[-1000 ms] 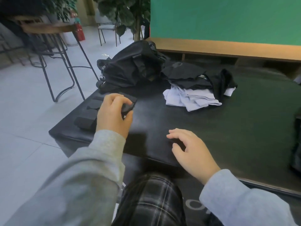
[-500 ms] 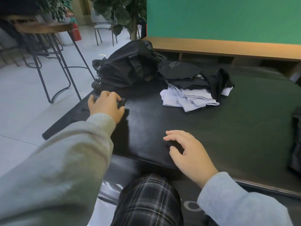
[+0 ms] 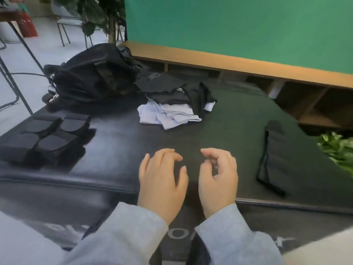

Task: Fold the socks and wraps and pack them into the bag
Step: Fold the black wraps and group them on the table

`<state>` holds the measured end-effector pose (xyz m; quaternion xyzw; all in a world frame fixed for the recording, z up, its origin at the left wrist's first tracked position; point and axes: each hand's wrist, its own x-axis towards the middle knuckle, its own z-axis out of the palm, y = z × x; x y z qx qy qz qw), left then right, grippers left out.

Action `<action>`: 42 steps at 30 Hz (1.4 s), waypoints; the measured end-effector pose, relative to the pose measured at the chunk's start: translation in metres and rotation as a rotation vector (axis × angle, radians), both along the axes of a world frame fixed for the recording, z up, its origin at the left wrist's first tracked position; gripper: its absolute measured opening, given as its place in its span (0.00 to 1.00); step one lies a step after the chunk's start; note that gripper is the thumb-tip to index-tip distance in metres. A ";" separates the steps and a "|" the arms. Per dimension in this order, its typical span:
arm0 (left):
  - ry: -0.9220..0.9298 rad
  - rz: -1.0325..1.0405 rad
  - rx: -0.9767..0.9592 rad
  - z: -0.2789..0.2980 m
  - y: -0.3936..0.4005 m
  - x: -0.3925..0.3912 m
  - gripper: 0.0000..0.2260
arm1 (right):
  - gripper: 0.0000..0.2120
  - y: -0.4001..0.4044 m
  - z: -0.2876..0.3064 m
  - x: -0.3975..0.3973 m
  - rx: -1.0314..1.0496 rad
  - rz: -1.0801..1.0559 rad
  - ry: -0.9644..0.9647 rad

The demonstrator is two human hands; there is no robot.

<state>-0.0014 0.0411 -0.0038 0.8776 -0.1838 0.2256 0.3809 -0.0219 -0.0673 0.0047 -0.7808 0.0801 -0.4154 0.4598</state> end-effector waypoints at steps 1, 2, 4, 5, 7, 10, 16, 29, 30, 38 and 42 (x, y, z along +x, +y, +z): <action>0.007 -0.032 0.007 -0.003 -0.009 -0.006 0.10 | 0.12 -0.014 0.004 -0.003 -0.055 -0.082 -0.023; 0.009 -0.072 0.025 -0.007 -0.016 -0.011 0.10 | 0.11 -0.027 0.007 -0.007 -0.111 -0.162 -0.037; -0.012 -0.147 0.101 -0.018 -0.021 -0.019 0.10 | 0.10 -0.054 0.013 -0.016 -0.201 -0.310 -0.003; -0.026 -0.177 0.155 -0.025 -0.020 -0.022 0.11 | 0.09 -0.066 0.014 -0.022 -0.236 -0.372 0.048; -0.046 -0.218 0.223 -0.034 -0.016 -0.023 0.11 | 0.10 -0.086 0.013 -0.033 -0.288 -0.469 0.178; -0.057 -0.229 0.205 -0.035 -0.014 -0.022 0.12 | 0.16 -0.103 0.011 -0.047 -0.244 -0.574 0.482; -0.072 -0.215 0.198 -0.036 -0.014 -0.023 0.12 | 0.20 -0.119 -0.002 -0.063 -0.156 -0.438 0.720; -0.077 -0.214 0.192 -0.037 -0.014 -0.023 0.12 | 0.07 -0.118 0.004 -0.067 -0.121 -0.531 0.238; -0.075 -0.213 0.189 -0.038 -0.014 -0.023 0.12 | 0.08 -0.113 0.005 -0.066 -0.153 -0.500 0.189; -0.079 -0.230 0.179 -0.030 -0.014 -0.024 0.19 | 0.09 -0.077 -0.005 -0.048 -0.501 -0.128 0.043; -0.073 -0.233 0.167 -0.032 -0.013 -0.023 0.20 | 0.09 -0.069 -0.012 -0.046 -0.477 -0.008 0.091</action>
